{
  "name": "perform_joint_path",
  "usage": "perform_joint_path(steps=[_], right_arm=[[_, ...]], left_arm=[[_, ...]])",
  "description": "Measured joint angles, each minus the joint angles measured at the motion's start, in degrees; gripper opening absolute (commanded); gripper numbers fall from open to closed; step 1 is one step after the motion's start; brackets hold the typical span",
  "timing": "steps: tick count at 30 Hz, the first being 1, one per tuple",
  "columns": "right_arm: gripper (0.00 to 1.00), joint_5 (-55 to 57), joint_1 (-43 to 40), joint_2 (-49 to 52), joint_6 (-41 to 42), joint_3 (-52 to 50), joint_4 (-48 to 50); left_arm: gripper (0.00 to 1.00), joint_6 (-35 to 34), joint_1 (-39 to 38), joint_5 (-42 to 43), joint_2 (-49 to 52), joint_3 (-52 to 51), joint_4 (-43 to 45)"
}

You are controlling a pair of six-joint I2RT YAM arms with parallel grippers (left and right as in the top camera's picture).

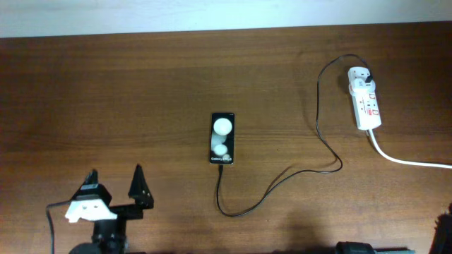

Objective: Plug charger to phone and switch on socket

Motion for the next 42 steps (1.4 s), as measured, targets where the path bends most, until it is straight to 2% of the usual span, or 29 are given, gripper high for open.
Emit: perform_joint_path(steps=[2, 5, 10, 15, 17, 21, 23, 42], right_arm=[[0.23, 0.59, 0.22, -0.5, 0.02, 0.0, 0.04], [0.24, 0.74, 0.22, -1.86, 0.0, 0.0, 0.04], [0.24, 0.74, 0.22, -1.92, 0.0, 0.0, 0.09], [0.24, 0.74, 0.22, -1.92, 0.02, 0.0, 0.04], [0.24, 0.76, 0.22, -1.92, 0.0, 0.0, 0.02], [0.24, 0.76, 0.22, -2.08, 0.0, -0.02, 0.04], [0.24, 0.94, 0.22, -2.49, 0.0, -0.02, 0.02], [0.24, 1.6, 0.22, -6.03, 0.0, 0.0, 0.02]], left_arm=[[0.99, 0.9, 0.0, 0.52, 0.04, -3.19, 5.75], [0.99, 3.3, 0.0, 0.74, 0.02, -6.58, 9.4], [0.99, 4.22, 0.0, 0.68, 0.04, -8.41, 0.5], [0.99, 4.24, 0.0, -0.85, 0.02, -11.1, -0.87], [0.99, 4.24, 0.0, -1.68, 0.02, -13.05, 1.81], [0.99, 4.42, 0.0, -2.12, 0.04, -19.93, 16.72], [0.99, 4.42, 0.0, -2.14, 0.02, -22.36, 20.65], [0.99, 4.42, 0.0, -2.14, 0.02, -24.46, 22.67]])
